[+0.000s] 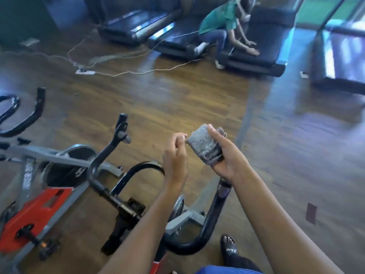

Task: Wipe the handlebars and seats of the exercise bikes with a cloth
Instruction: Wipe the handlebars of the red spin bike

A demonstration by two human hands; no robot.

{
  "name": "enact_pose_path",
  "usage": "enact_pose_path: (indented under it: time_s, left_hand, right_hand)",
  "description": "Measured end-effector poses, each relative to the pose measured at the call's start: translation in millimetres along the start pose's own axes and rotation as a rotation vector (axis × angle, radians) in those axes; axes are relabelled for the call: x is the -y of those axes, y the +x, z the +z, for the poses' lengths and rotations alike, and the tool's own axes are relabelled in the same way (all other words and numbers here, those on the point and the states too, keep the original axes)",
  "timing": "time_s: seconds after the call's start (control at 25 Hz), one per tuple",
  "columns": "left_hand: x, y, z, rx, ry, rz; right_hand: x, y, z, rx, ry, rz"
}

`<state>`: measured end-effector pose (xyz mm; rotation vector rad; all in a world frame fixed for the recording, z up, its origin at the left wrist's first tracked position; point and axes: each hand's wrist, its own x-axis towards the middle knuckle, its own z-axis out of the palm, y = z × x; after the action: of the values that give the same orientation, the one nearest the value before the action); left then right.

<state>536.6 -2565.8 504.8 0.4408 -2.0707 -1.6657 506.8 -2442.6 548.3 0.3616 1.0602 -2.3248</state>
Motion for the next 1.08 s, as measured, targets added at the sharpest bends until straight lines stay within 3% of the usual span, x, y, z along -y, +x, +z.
enact_pose_path:
  time_s: [0.16, 0.36, 0.48, 0.8, 0.96, 1.08]
  left_hand:
    - [-36.6, 8.2, 103.2, 0.236, -0.178, -0.112]
    - [-68.9, 18.3, 217.5, 0.602, -0.415, -0.472]
    - [-79.4, 19.7, 266.3, 0.716, -0.509, -0.547]
    - [-67.0, 65.2, 318.3, 0.583, -0.557, -0.608]
    - [-49.5, 125.1, 317.1, 0.504, -0.165, -0.448]
    - [-35.7, 187.4, 289.0, 0.298, 0.072, -0.292]
  right_hand:
    - [74.9, 5.4, -65.0, -0.021, -0.024, -0.155]
    - [161.9, 18.1, -141.1, -0.208, -0.032, -0.275]
    - [200.1, 21.0, -176.6, -0.186, 0.018, -0.254]
    - [228.6, 82.5, -208.0, 0.066, 0.221, -0.177]
    - [245.5, 150.0, -184.0, 0.058, 0.112, -0.121]
    - [247.0, 218.6, -139.2, 0.107, 0.030, 0.001]
